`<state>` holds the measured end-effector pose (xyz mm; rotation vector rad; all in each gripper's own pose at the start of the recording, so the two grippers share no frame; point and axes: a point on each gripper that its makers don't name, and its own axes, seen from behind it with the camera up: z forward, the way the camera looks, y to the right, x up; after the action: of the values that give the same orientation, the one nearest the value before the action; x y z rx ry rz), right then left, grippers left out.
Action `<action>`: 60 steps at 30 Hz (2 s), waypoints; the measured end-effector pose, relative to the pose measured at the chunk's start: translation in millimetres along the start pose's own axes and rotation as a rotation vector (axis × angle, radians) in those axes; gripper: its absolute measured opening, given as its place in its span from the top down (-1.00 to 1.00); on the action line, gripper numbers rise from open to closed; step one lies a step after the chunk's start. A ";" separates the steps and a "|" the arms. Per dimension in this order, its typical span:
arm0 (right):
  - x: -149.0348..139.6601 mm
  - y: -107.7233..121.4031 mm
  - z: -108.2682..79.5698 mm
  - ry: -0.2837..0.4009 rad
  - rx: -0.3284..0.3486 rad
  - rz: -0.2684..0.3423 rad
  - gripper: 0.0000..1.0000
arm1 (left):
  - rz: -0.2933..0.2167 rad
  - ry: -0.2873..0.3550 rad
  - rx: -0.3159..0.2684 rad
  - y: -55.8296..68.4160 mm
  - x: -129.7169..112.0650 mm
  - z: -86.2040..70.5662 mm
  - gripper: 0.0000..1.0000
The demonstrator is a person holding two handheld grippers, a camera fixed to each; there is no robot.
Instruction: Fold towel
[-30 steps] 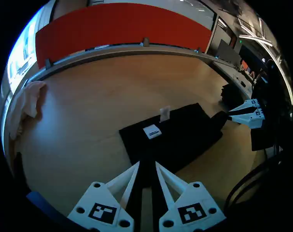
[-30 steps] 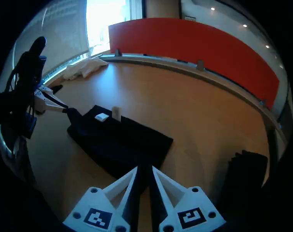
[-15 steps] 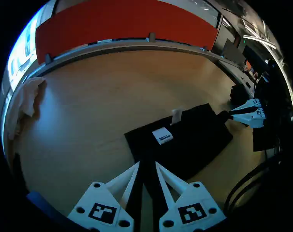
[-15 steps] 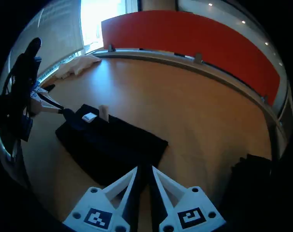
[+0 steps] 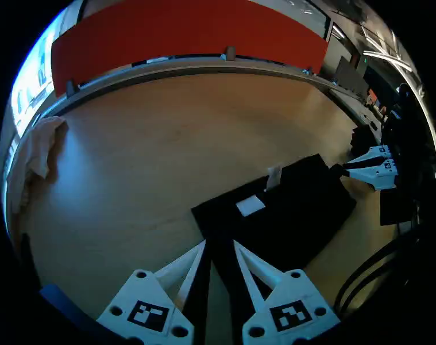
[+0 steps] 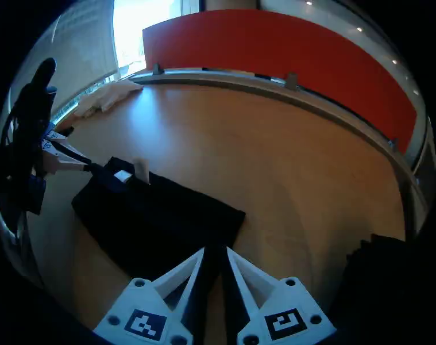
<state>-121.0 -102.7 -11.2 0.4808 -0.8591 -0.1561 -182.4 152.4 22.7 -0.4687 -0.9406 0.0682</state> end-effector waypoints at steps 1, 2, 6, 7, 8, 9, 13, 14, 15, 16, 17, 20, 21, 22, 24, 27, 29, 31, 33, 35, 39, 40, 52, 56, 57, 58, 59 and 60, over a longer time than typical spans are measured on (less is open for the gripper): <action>1.1 0.9 1.2 0.001 -0.004 0.003 0.74 | -0.001 0.002 0.003 -0.9 0.7 0.7 0.52; 2.1 1.8 2.4 0.002 -0.009 0.005 0.73 | -0.001 0.004 0.005 -1.9 1.3 1.5 0.51; 6.9 7.6 6.7 0.007 -0.037 0.013 0.56 | 0.004 0.013 0.016 -5.9 4.5 4.5 0.42; 7.7 9.1 7.5 0.007 -0.044 0.015 0.48 | 0.006 0.014 0.020 -7.1 5.1 5.1 0.38; 8.4 10.5 8.2 0.007 -0.051 0.017 0.41 | 0.008 0.015 0.024 -8.4 5.7 5.6 0.35; 9.0 11.1 8.6 0.007 -0.053 0.018 0.32 | 0.010 0.017 0.028 -9.3 6.3 5.6 0.33; 10.7 13.3 8.4 0.009 -0.059 0.020 -0.30 | 0.015 0.024 0.034 -11.0 8.2 3.3 0.00; 11.2 14.3 7.9 0.011 -0.063 0.020 -0.50 | 0.016 0.026 0.035 -11.0 8.6 2.4 -0.09; 11.6 15.1 7.3 0.014 -0.065 0.020 -0.71 | 0.015 0.028 0.033 -10.6 8.6 1.6 -0.17; 11.8 15.8 6.6 0.016 -0.067 0.019 -0.83 | 0.014 0.028 0.031 -10.1 8.5 0.9 -0.28; 12.0 16.4 5.9 0.018 -0.069 0.019 -0.91 | 0.013 0.029 0.028 -9.7 8.5 0.3 -0.39; 11.7 16.1 4.5 0.021 -0.065 0.021 -0.93 | 0.007 0.025 0.029 -10.2 6.8 -0.7 -0.71; 11.3 16.3 4.1 0.021 -0.065 0.021 -0.94 | 0.006 0.026 0.032 -10.8 6.6 -1.1 -0.84; 10.8 16.5 3.7 0.021 -0.066 0.021 -0.94 | 0.006 0.028 0.035 -11.4 6.7 -1.6 -0.88; 9.6 16.4 2.9 0.021 -0.067 0.021 -0.94 | 0.007 0.031 0.040 -12.6 6.8 -2.5 -0.91; 7.8 15.2 1.6 0.018 -0.063 0.019 -0.93 | 0.011 0.032 0.047 -13.6 6.8 -4.1 -0.91; 7.3 14.5 0.8 0.017 -0.062 0.018 -0.93 | 0.013 0.034 0.048 -13.6 6.9 -5.5 -0.91; 6.5 13.8 -0.4 0.017 -0.061 0.017 -0.94 | 0.012 0.036 0.052 -14.2 7.0 -7.5 -0.91; 5.7 12.9 -1.7 0.017 -0.059 0.017 -0.94 | 0.009 0.038 0.057 -14.9 6.6 -9.6 -0.91; 5.0 12.1 -3.1 0.018 -0.057 0.016 -0.94 | 0.004 0.038 0.061 -15.3 5.2 -11.5 -0.91; 2.9 10.4 -6.4 0.019 -0.056 0.016 -0.94 | -0.007 0.044 0.081 -19.0 1.4 -16.8 -0.91; 2.4 9.8 -7.2 0.020 -0.055 0.015 -0.94 | -0.010 0.047 0.089 -20.2 0.9 -18.5 -0.91; -3.4 4.5 -14.1 0.024 -0.034 -0.007 -0.94 | -0.060 0.081 0.162 -32.0 -9.4 -44.1 -0.91; -3.5 2.6 -15.0 0.024 -0.022 -0.022 -0.93 | -0.086 0.093 0.185 -35.4 -13.1 -53.4 -0.91; -3.6 2.0 -15.1 0.024 -0.018 -0.025 -0.94 | -0.093 0.095 0.191 -36.4 -14.6 -56.0 -0.91; -3.6 1.5 -15.2 0.024 -0.015 -0.028 -0.94 | -0.099 0.097 0.196 -37.3 -16.2 -58.4 -0.91; -3.7 1.0 -15.3 0.024 -0.012 -0.031 -0.94 | -0.106 0.099 0.201 -38.2 -17.7 -60.7 -0.91; -4.1 0.6 -15.3 0.023 -0.009 -0.034 -0.94 | -0.112 0.099 0.206 -39.0 -19.6 -63.0 -0.91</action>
<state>-112.1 -95.7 -22.3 0.4876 -0.8282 -0.1852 -149.9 89.8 -7.2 -0.2265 -0.8502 0.0393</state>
